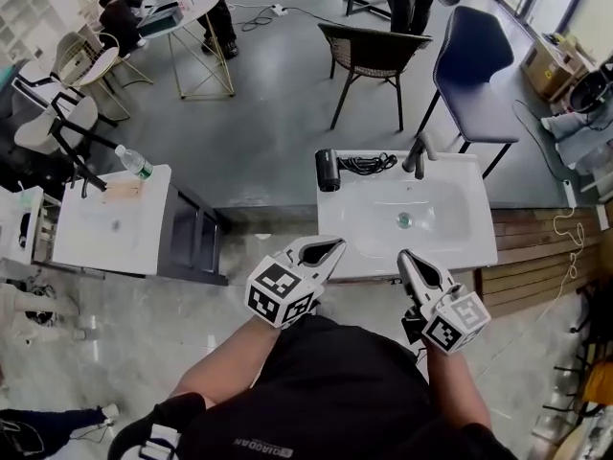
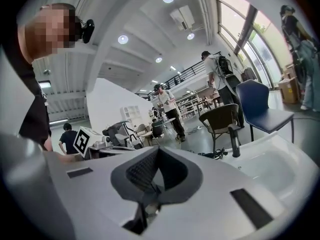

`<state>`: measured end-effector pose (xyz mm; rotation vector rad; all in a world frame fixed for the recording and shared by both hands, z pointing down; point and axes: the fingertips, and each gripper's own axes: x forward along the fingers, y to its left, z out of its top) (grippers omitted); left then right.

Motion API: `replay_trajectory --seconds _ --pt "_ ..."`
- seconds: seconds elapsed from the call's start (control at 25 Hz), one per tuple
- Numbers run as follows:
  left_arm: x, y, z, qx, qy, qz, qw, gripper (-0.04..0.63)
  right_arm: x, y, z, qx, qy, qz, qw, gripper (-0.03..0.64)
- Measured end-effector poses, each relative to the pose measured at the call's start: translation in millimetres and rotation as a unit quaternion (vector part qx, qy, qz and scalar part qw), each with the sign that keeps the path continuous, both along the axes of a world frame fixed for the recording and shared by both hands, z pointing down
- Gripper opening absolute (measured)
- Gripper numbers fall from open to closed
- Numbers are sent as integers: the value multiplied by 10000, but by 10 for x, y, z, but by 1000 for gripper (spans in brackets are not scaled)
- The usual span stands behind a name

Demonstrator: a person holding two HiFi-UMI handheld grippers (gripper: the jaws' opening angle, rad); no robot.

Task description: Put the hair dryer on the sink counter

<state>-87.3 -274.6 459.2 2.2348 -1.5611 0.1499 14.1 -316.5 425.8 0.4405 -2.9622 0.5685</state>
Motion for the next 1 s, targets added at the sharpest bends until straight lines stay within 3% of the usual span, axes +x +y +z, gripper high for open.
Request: replay_trajectory --seconds 0.52,0.76,1.0 --pt "861 617 47 -188 -35 -790 9967 0 857 341 135 -29 83 -508 9987 5" --pt "1030 872 146 -364 -127 -1006 9942 0 955 417 217 42 117 -699 9975 5" --pt "978 853 122 -376 -184 -875 9953 0 941 491 154 112 118 -638 9978 5"
